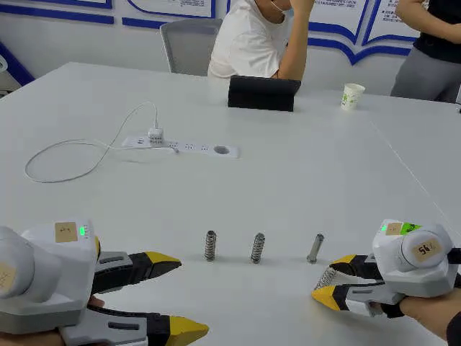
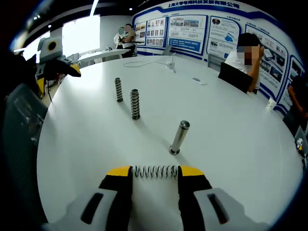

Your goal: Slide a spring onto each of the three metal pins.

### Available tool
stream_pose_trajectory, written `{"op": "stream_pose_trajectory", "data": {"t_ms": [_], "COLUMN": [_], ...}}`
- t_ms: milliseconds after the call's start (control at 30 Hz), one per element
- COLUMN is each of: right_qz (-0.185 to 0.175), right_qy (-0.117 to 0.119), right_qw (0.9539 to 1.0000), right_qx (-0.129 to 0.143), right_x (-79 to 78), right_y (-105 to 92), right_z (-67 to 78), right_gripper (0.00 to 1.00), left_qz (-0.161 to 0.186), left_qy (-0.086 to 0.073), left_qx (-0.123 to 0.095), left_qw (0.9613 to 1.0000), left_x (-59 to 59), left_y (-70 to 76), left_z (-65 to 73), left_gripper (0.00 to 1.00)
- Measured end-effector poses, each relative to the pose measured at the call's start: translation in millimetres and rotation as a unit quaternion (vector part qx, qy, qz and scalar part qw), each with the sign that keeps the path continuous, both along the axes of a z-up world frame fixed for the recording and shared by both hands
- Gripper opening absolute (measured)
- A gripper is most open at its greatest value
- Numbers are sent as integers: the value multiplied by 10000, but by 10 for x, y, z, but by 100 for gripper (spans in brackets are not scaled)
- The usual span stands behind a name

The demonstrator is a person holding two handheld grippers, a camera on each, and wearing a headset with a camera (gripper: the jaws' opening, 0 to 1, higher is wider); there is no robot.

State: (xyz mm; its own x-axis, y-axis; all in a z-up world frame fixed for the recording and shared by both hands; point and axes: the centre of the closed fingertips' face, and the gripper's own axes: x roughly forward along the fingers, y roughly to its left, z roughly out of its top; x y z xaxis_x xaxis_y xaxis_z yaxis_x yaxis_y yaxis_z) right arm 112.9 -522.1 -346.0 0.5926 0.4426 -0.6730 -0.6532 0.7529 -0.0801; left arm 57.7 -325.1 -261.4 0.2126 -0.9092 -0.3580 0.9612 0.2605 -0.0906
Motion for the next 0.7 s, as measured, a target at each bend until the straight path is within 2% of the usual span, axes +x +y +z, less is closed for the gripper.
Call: {"op": "stream_pose_trajectory", "data": {"t_ms": [700], "right_qz": [49], "right_qy": [67], "right_qw": [9999], "right_qx": [87], "right_x": [-59], "right_y": [69], "right_z": [-1], "right_gripper": [35], "left_qz": [-63], "left_qy": [29], "left_qx": [4], "left_qw": [10000], "left_x": [-26], "left_y": [-32], "left_z": [-19], "left_gripper": [58]}}
